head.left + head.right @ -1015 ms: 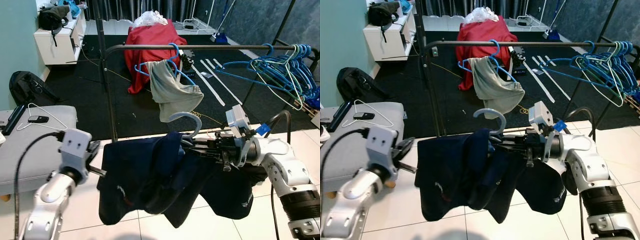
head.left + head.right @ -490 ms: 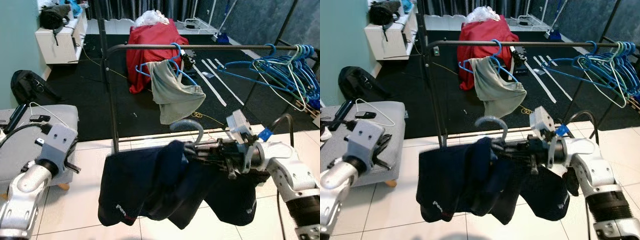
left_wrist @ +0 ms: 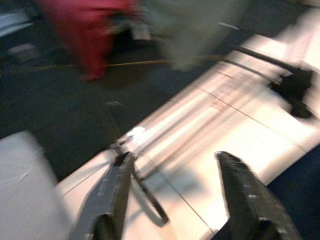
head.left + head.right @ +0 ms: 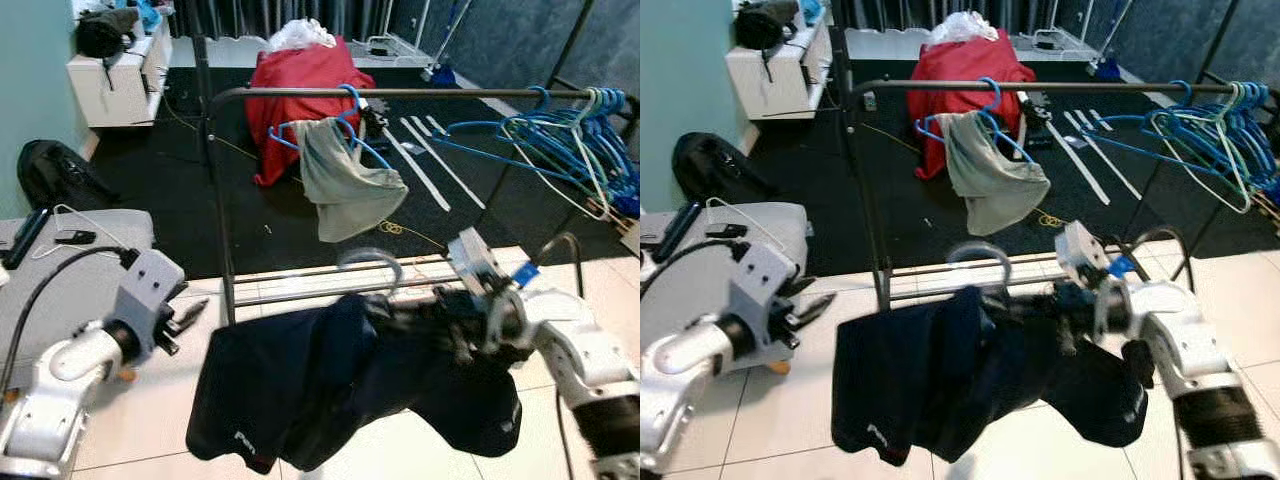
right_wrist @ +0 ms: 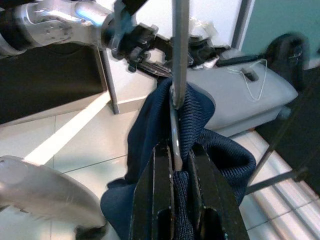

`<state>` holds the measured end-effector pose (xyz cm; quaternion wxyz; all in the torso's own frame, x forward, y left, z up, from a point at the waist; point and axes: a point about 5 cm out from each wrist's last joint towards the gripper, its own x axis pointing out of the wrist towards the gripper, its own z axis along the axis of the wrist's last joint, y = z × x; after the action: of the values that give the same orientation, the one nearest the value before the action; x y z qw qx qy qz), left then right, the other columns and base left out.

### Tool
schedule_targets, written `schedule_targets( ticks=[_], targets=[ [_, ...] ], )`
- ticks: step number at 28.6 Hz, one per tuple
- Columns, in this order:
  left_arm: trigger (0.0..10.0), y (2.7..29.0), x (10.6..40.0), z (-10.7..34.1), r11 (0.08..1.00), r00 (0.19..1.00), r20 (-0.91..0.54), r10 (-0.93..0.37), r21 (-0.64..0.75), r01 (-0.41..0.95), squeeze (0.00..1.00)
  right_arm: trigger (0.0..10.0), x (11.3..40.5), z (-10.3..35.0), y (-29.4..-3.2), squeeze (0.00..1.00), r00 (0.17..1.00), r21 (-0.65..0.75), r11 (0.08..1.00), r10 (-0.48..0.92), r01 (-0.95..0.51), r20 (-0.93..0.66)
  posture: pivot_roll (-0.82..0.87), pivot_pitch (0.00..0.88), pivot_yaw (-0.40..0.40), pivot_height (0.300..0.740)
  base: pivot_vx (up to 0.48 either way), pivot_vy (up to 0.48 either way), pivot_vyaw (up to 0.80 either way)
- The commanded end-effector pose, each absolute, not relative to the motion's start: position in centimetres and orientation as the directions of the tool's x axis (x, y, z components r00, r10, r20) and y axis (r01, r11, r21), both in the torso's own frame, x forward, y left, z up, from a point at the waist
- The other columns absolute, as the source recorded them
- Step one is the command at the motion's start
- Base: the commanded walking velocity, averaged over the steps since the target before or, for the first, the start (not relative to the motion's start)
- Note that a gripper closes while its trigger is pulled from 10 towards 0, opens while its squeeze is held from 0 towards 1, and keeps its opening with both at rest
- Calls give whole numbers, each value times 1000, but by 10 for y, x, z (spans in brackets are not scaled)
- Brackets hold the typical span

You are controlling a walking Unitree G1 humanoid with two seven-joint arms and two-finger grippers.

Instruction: Hang hanger

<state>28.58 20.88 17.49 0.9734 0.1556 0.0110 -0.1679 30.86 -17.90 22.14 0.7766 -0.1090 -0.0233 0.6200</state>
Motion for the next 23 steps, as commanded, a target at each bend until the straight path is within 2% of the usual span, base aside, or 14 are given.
schedule_targets(
  ticks=[1, 3, 4, 6, 9, 14, 17, 19, 21, 23],
  targets=[
    [10000, 209, 285, 169, 941, 971, -82, -224, 243, 237, 1000, 0, 313, 232, -177, 0, 268, -257, 250, 963, -934, -38, -121, 96, -71, 740, 0, 0, 0],
    [10000, 209, 285, 169, 941, 971, -82, -224, 243, 237, 1000, 0, 313, 232, -177, 0, 268, -257, 250, 963, -934, -38, -121, 96, -71, 740, 0, 0, 0],
    [10000, 207, 286, 168, 962, 985, -73, -159, 214, 171, 1000, 0, 316, 233, -174, 0, 282, -266, 265, 959, -927, -25, -121, 96, -72, 740, 0, 0, 0],
    [10000, 207, 286, 168, 962, 985, -73, -159, 214, 171, 1000, 0, 316, 233, -174, 0, 282, -266, 265, 959, -927, -25, -121, 96, -72, 740, 0, 0, 0],
    [10000, 184, 286, 166, 971, 981, -66, -183, 143, 190, 1000, 0, 321, 237, -168, 0, 305, -280, 293, 952, -914, 1, -123, 94, -71, 740, 0, 0, 0],
    [10000, 173, 287, 165, 972, 976, -62, -210, 94, 216, 1000, 0, 323, 240, -166, 0, 312, -287, 302, 950, -909, 12, -127, 89, -70, 740, 0, 0, 0],
    [10000, 154, 284, 166, 943, 942, -34, -333, -5, 333, 1000, 0, 326, 242, -166, 0, 334, -301, 322, 943, -898, 13, -126, 84, -75, 740, 0, 0, 0],
    [10000, 154, 284, 166, 943, 942, -34, -333, -5, 333, 1000, 0, 326, 242, -166, 0, 334, -301, 322, 943, -898, 13, -126, 84, -75, 740, 0, 0, 0],
    [10000, 148, 273, 169, 875, 876, -19, -483, 21, 483, 1000, 0, 331, 242, -168, 0, 367, -315, 349, 930, -883, 3, -119, 78, -78, 740, 0, 0, 0],
    [10000, 151, 270, 169, 853, 856, -24, -517, 64, 518, 1000, 0, 333, 242, -169, 0, 380, -320, 361, 925, -876, 2, -119, 78, -78, 740, 0, 0, 0]
  ],
)
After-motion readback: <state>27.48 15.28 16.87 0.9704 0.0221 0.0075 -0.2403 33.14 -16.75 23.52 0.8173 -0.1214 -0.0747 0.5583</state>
